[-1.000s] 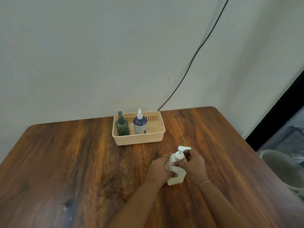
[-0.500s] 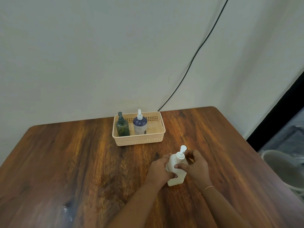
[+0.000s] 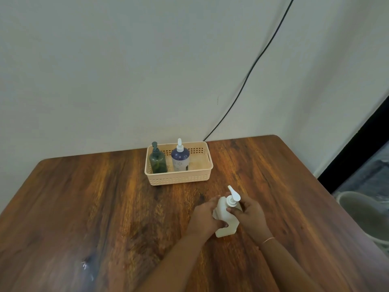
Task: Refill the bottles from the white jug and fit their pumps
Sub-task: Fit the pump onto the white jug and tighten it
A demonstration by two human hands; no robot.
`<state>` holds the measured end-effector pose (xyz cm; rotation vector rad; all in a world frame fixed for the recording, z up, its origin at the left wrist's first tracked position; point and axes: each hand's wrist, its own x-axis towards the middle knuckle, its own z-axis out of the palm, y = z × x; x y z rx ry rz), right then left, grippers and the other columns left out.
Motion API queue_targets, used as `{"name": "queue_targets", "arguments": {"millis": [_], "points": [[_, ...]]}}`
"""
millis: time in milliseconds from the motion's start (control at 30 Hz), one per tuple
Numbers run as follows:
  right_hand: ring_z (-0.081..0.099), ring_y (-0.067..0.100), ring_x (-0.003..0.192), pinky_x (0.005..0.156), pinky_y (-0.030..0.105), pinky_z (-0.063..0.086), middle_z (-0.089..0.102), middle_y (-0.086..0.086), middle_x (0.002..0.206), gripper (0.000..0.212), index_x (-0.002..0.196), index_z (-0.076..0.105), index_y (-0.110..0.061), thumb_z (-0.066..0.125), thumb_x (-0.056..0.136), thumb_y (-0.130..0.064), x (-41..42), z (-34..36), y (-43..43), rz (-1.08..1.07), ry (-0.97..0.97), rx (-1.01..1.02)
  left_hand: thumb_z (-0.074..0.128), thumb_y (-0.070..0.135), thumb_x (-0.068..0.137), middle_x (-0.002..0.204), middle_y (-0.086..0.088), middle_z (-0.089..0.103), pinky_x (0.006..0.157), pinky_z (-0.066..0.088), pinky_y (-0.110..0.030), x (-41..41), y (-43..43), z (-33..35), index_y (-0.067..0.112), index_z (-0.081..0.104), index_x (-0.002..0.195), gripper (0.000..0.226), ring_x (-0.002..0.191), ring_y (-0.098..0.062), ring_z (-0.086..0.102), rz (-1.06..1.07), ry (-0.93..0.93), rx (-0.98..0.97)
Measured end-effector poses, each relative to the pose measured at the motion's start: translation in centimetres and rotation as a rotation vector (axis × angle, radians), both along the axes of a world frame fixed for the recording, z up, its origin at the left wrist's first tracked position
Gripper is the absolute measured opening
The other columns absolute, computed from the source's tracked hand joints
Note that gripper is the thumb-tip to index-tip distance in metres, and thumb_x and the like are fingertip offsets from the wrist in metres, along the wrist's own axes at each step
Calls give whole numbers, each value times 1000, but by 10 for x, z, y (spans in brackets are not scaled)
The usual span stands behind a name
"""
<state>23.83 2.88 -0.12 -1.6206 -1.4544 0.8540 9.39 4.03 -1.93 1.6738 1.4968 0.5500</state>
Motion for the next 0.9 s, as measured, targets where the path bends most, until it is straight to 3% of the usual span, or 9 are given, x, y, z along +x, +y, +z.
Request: {"name": "queue_targets", "arguments": {"millis": [200, 400, 600, 700, 900], "points": [[60, 20, 81, 69, 30, 47, 65, 0, 83, 31, 98, 67, -10, 77, 69, -7, -6, 2, 2, -64, -66, 0, 79, 24, 66, 134, 1, 55, 95, 41, -26, -1, 0, 0, 28, 34, 140, 87, 122, -18, 50, -3, 8, 6], [53, 13, 73, 57, 17, 33, 60, -3, 79, 27, 97, 66, -8, 76, 71, -11, -4, 3, 3, -58, -131, 19, 78, 25, 67, 134, 2, 55, 95, 41, -28, 1, 0, -2, 30, 33, 140, 86, 123, -19, 49, -3, 25, 5], [59, 21, 80, 67, 28, 42, 66, 4, 86, 28, 97, 66, -9, 76, 72, -13, -5, 2, 3, -64, -114, 2, 79, 23, 65, 132, 2, 57, 86, 36, -20, 1, 0, -4, 30, 36, 139, 86, 122, -18, 50, 23, -12, -4], [59, 21, 83, 71, 31, 46, 66, 4, 88, 29, 100, 66, -10, 75, 73, -13, -4, 2, 2, -60, -123, 4, 80, 23, 65, 132, 2, 57, 88, 39, -22, 2, -1, -3, 30, 36, 139, 86, 121, -18, 51, 25, -10, -8], [59, 17, 84, 68, 25, 43, 67, 1, 93, 38, 107, 65, -12, 76, 72, -16, -1, 3, 2, -35, -111, -13, 79, 22, 66, 136, 2, 54, 96, 41, -27, 1, 0, 0, 29, 34, 140, 87, 125, -18, 48, 8, 5, -5]]}}
